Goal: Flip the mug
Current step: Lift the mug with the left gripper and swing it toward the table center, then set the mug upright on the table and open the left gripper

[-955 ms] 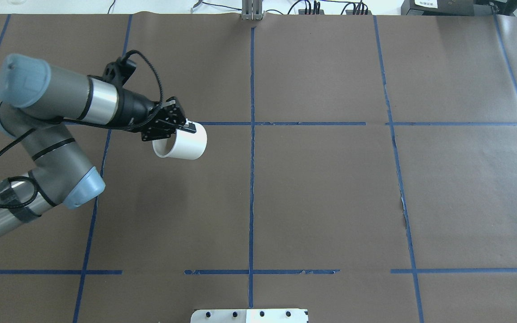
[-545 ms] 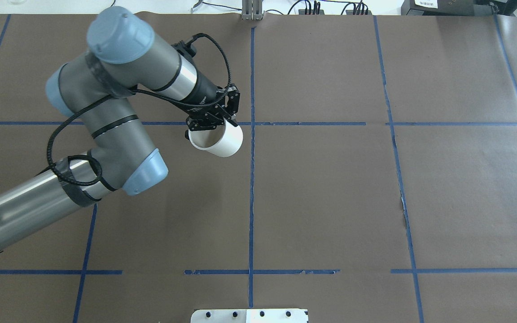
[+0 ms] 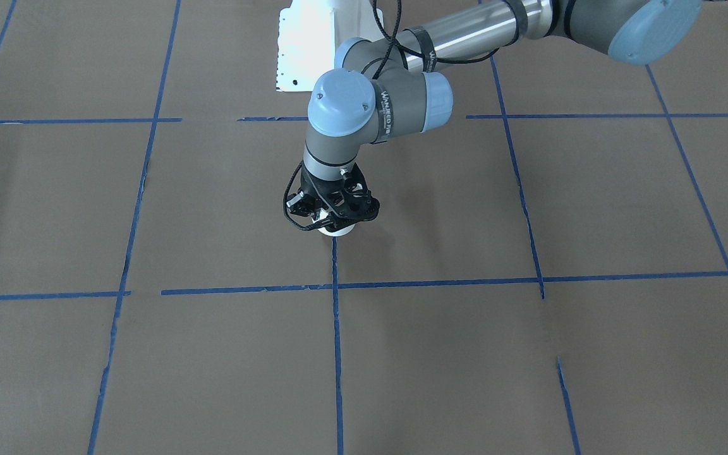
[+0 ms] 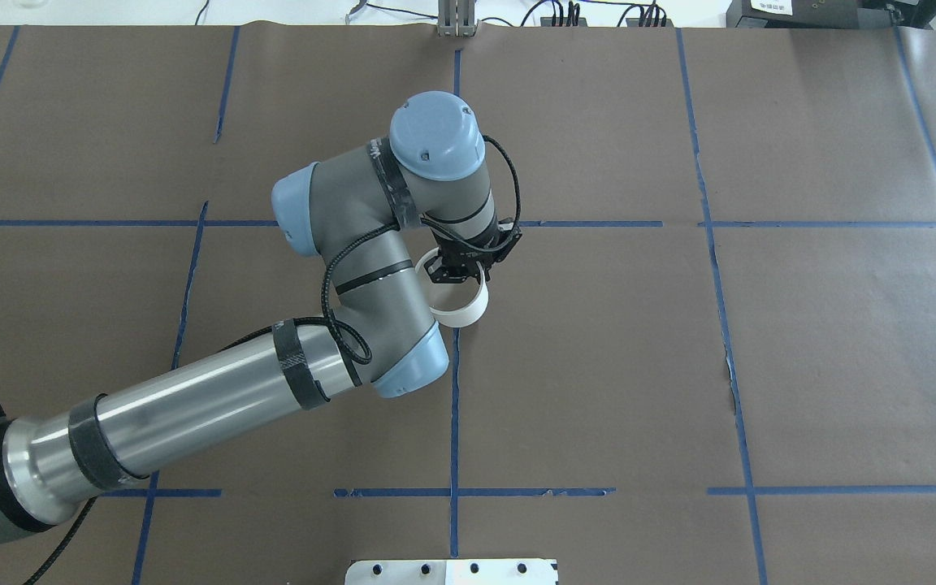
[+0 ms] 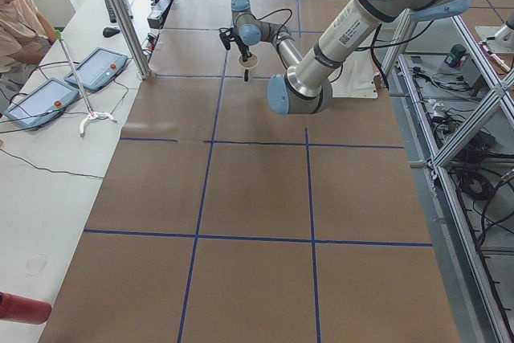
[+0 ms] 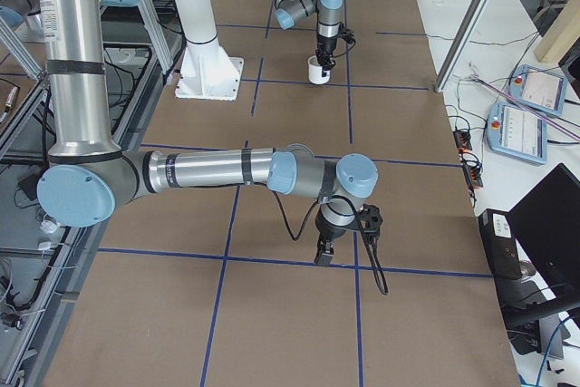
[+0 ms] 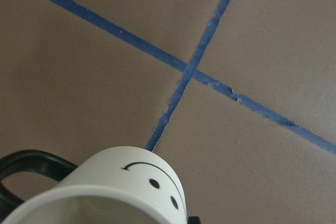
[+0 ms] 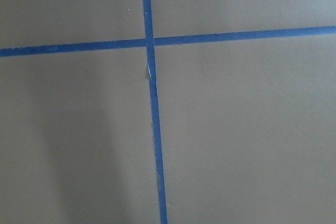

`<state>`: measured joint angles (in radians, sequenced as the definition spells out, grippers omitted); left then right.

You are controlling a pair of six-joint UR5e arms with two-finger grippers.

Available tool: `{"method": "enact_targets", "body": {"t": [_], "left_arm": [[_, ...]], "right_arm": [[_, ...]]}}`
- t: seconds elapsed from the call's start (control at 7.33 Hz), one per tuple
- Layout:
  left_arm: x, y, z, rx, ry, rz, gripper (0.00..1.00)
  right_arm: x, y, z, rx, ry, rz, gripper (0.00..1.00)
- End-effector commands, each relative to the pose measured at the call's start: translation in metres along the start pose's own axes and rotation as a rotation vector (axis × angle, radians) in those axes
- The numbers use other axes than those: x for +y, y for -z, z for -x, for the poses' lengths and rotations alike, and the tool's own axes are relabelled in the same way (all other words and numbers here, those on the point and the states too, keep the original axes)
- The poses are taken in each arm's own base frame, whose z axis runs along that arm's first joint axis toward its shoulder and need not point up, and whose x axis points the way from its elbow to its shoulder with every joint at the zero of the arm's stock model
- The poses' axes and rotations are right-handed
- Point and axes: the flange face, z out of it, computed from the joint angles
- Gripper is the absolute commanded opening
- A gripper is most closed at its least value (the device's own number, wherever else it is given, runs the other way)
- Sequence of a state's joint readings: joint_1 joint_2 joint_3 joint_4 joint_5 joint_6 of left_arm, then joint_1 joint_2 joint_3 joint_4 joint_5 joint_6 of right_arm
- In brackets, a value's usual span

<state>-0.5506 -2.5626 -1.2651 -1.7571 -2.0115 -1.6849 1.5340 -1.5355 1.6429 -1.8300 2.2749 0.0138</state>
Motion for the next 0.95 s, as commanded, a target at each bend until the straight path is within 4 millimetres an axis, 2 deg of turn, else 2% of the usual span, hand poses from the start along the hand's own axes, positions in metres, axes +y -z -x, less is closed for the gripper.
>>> {"method": "enact_targets", "body": {"t": [0.0,0.14,0.27,0.41,0.55,0.68,0.82], "left_arm": [[0.021,-0.015,-0.001,-0.020,-0.017,0.017,0.00],[0.020,-0.018,0.002,-0.041,-0.007,0.011,0.52],[0.012,-0.018,0.008,-0.058,0.016,-0.058,1.00],[0.015,-0.007,0.015,-0.038,0.006,-0.059,1.00],[0.017,0.035,0.026,-0.021,-0.009,-0.071,1.00],[0.006,0.091,0.043,-0.011,-0.082,-0.088,1.00],[-0.019,0.143,0.079,0.007,-0.161,-0.080,1.00]], "right_arm": [[0.000,0.000,0.000,0.000,0.000,0.000,1.00],[0.000,0.000,0.000,0.000,0.000,0.000,1.00],[0.000,0.000,0.000,0.000,0.000,0.000,1.00],[0.000,0.000,0.000,0.000,0.000,0.000,1.00],[0.000,0.000,0.000,0.000,0.000,0.000,1.00],[0.000,0.000,0.000,0.000,0.000,0.000,1.00],[0.000,0.000,0.000,0.000,0.000,0.000,1.00]]}}
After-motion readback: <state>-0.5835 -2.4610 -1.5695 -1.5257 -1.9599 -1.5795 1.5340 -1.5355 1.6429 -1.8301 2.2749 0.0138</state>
